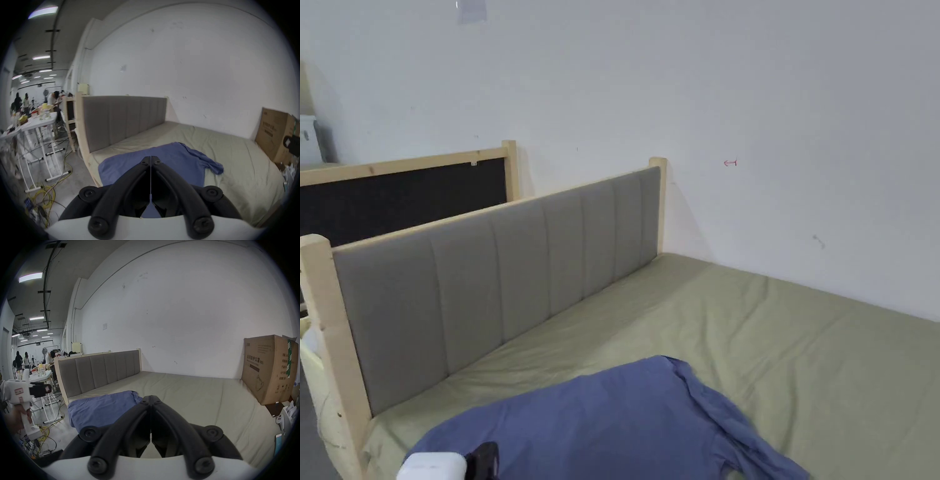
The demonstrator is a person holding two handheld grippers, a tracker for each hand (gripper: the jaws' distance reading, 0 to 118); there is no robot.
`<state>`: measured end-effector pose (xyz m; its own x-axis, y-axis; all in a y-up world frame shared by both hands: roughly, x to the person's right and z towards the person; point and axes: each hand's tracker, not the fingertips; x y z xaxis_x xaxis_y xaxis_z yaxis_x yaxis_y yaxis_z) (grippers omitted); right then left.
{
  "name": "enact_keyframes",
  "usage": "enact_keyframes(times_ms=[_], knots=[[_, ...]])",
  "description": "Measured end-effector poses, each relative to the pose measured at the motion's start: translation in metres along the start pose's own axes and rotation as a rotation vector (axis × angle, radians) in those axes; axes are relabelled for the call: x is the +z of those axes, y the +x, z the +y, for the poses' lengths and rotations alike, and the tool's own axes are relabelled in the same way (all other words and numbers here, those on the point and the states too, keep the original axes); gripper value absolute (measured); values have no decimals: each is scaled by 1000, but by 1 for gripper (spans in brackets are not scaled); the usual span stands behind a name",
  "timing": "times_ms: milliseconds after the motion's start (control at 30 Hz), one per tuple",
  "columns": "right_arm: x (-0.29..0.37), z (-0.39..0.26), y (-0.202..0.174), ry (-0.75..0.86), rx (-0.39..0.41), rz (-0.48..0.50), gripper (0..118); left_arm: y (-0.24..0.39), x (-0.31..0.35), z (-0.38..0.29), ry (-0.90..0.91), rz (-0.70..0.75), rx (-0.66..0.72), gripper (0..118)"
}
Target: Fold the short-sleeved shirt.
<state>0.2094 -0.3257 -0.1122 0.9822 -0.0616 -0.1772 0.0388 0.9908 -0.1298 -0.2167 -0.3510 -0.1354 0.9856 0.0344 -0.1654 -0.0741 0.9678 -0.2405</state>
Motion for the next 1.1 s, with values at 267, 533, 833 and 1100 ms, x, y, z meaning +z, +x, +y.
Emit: enact_keyframes(times_ms=[267, 533, 833, 1100], knots=[[-43, -9, 21, -75, 13, 25, 0, 73, -231, -14, -314, -165, -121, 18], [-83, -11, 40, -106, 8, 61, 0, 119, -413, -60, -580, -254, -166, 114], [-101, -23, 53, -167, -91, 111, 0, 137, -427, -76, -614, -273, -285, 91], [-45, 0, 63, -111, -120, 75, 0, 171, -377, -32, -580, -268, -407, 7]])
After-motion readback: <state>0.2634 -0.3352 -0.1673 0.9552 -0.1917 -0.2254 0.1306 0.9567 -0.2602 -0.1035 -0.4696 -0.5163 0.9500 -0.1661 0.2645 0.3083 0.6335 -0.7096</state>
